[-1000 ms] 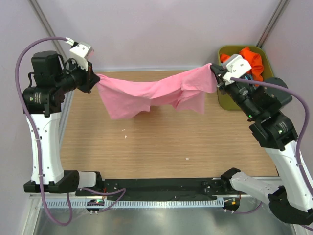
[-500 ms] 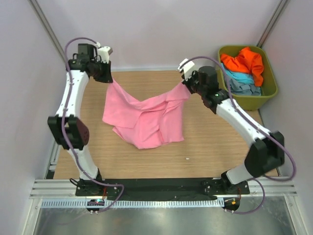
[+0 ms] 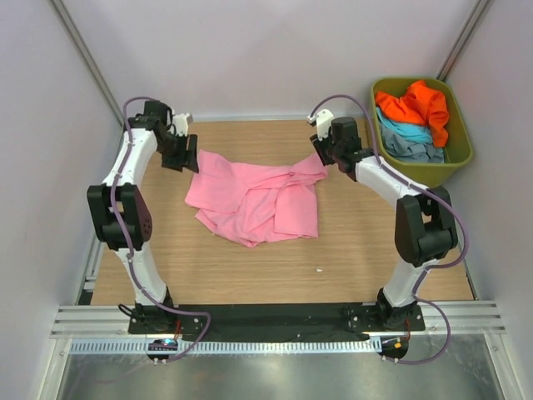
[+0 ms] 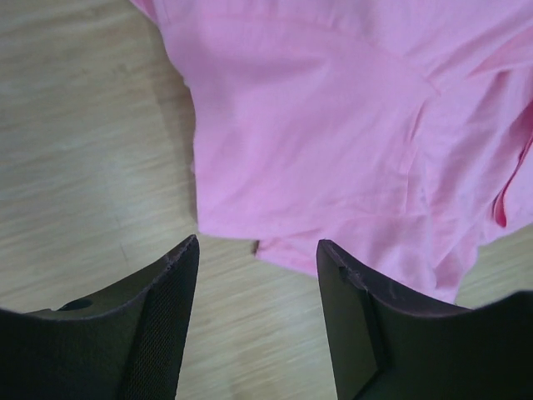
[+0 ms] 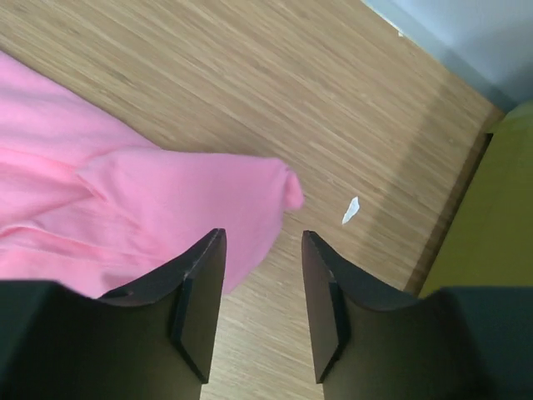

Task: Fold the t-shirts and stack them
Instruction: Flatten the tshirt out

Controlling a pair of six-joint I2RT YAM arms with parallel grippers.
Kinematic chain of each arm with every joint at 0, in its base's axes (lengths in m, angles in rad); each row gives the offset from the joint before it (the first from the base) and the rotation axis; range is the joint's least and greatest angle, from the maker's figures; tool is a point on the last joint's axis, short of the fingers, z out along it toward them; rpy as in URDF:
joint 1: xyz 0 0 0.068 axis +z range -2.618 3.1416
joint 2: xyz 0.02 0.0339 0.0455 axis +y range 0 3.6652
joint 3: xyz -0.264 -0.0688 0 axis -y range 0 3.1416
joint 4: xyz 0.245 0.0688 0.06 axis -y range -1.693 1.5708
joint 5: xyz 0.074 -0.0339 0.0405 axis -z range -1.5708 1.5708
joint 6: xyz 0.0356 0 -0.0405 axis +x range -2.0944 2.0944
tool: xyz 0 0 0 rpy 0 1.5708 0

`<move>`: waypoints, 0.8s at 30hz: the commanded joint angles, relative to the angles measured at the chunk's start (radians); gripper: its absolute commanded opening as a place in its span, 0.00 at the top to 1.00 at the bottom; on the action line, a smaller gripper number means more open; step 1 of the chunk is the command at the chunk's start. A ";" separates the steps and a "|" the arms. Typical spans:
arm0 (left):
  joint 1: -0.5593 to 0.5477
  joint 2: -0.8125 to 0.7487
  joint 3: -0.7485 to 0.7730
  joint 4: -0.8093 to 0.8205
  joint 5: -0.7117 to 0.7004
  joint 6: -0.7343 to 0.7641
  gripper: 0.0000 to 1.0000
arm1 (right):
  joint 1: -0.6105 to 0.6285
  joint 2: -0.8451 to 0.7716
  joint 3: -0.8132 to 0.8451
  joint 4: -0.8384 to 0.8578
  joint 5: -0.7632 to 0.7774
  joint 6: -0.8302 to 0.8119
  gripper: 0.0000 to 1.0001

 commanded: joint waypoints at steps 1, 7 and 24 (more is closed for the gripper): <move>0.030 -0.030 -0.074 -0.047 0.084 -0.029 0.40 | 0.008 -0.098 0.059 -0.005 -0.055 0.029 0.50; 0.061 -0.009 -0.187 -0.027 0.064 -0.052 0.43 | 0.008 -0.148 0.137 -0.157 -0.152 0.024 0.31; 0.096 0.172 -0.145 -0.001 0.092 -0.053 0.56 | 0.006 -0.182 0.145 -0.174 -0.155 0.025 0.32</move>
